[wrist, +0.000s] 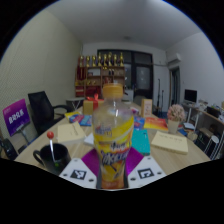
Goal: Pour water
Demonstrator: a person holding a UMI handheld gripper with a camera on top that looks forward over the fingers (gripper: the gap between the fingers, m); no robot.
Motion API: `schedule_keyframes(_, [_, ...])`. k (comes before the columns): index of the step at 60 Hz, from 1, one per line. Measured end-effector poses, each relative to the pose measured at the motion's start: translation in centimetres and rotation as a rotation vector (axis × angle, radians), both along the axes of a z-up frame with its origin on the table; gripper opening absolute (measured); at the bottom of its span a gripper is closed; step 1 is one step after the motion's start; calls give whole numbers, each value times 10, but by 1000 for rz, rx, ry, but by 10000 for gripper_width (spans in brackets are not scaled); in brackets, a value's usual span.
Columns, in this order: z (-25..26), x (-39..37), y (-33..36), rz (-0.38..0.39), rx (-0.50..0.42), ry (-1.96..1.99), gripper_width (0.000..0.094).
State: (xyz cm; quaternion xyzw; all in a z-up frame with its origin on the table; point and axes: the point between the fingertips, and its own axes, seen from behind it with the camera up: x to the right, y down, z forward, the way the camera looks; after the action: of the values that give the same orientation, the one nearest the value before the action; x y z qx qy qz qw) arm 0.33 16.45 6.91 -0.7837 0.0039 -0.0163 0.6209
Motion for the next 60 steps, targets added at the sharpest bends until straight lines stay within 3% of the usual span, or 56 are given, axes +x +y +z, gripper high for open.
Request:
schedule_keyframes(2, [6,-1,-1,-8,47,11,320])
schedule_keyframes(10, [4,4,-5,-29,53,26,317])
schedule_keyframes(16, [2,4,-2,-45,35,21,371])
schedule_keyframes(26, [3,7,-23,-93,-72,52,593])
schedule_keyframes(31, [13,3,-45,-99,-96,75,829])
schedule_keyframes(60, [126,-112,-330,-177,-211,32,816])
